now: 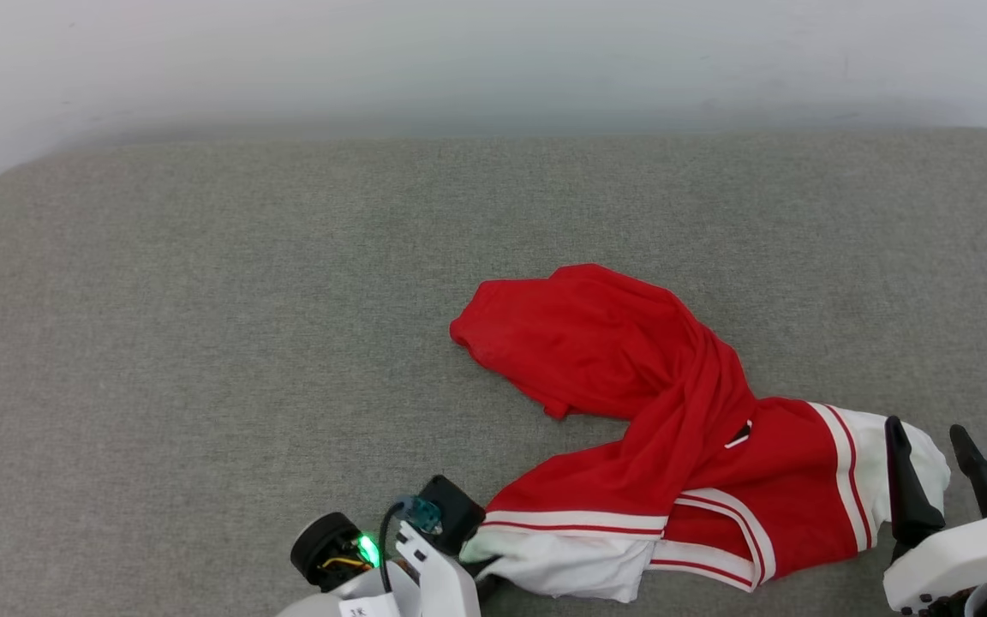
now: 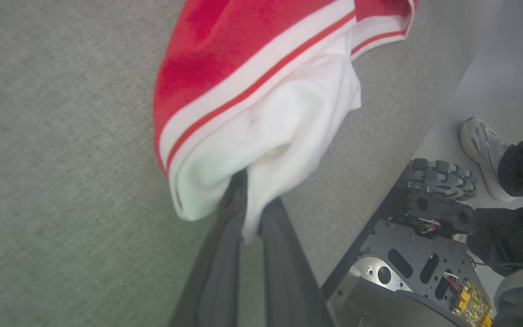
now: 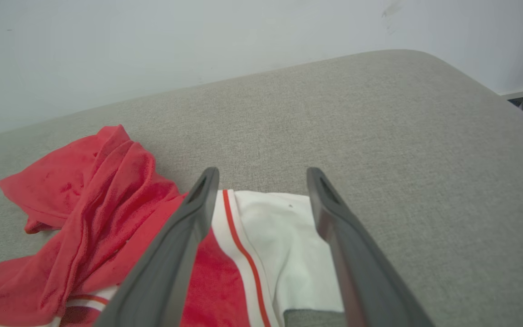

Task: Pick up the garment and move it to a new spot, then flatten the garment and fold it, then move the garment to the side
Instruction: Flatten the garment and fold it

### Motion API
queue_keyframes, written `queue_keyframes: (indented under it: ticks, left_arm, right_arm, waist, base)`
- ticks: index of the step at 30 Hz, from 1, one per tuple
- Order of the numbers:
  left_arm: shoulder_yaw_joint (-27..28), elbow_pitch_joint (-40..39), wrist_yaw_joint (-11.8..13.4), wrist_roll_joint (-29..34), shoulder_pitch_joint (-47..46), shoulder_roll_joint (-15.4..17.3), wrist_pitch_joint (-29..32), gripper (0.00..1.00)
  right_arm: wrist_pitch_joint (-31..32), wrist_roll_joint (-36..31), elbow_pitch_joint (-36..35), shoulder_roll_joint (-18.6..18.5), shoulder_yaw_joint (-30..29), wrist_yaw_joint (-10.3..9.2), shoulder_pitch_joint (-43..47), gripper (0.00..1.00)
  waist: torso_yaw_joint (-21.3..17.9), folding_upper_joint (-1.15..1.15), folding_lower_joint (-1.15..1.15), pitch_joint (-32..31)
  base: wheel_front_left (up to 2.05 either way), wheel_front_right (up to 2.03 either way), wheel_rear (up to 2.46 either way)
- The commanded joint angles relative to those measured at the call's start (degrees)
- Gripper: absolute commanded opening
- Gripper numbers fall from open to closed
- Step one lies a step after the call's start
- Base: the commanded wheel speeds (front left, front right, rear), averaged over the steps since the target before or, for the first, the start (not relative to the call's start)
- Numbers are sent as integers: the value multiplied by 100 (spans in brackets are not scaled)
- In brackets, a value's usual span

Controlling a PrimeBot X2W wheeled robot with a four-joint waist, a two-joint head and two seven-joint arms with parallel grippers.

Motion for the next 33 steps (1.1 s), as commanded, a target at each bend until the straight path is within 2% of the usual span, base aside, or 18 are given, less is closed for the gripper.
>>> queue_keyframes:
  ticks: [1, 5, 10, 11, 15, 18, 22, 26, 32, 33]
  left_arm:
    - [135, -163, 115, -26, 93, 70, -145, 0]
    - [453, -578, 394, -97, 233, 219, -465, 0]
    - [1022, -1035, 819, -333, 546, 355, -1042, 0]
    - [1022, -1035, 819, -333, 546, 355, -1042, 0]
    - [1412, -1248, 1132, -414, 759, 507, -1395, 0]
    - [1612, -1341, 1258, -414, 829, 607, -1595, 0]
    - [1758, -1393, 1299, -440, 853, 699, -1749, 0]
    - [1785, -1367, 1265, -457, 839, 709, -1814, 0]
    - [1789, -1229, 1205, -506, 828, 643, -1891, 0]
    - [1790, -1203, 1211, -515, 829, 634, -1911, 0]
  right_arm:
    - [59, 42, 56, 9, -89, -4, -57, 100]
    - [393, 47, 231, 8, -320, -4, -114, 100]
    - [1203, 98, 561, 7, -725, -4, -173, 100]
    - [1203, 98, 561, 7, -725, -4, -173, 100]
    - [1982, -88, 591, -9, -1064, -4, -310, 100]
    - [2583, -110, 630, -116, -1209, -4, -437, 100]
    - [3140, -84, 716, -255, -1106, -4, -726, 100]
    - [3728, -39, 869, -378, -699, -4, -810, 100]
    - [4454, -9, 1114, -259, -500, -1, -586, 100]
    - [4602, 5, 1202, -235, -491, -1, -560, 92]
  waist:
    - [77, 0, 0, -39]
    - [151, 0, 0, -77]
    - [172, 0, 0, -131]
    - [172, 0, 0, -131]
    - [206, 0, 0, -113]
    - [240, 0, 0, -37]
    - [299, 0, 0, 193]
    - [382, 0, 0, 360]
    - [448, 0, 0, 469]
    - [451, 0, 0, 475]
  base:
    - [0, 0, 0]
    - [0, 0, 0]
    - [0, 0, 0]
    - [0, 0, 0]
    - [0, 0, 0]
    - [0, 0, 0]
    - [0, 0, 0]
    - [0, 0, 0]
    - [0, 0, 0]
    - [0, 0, 0]
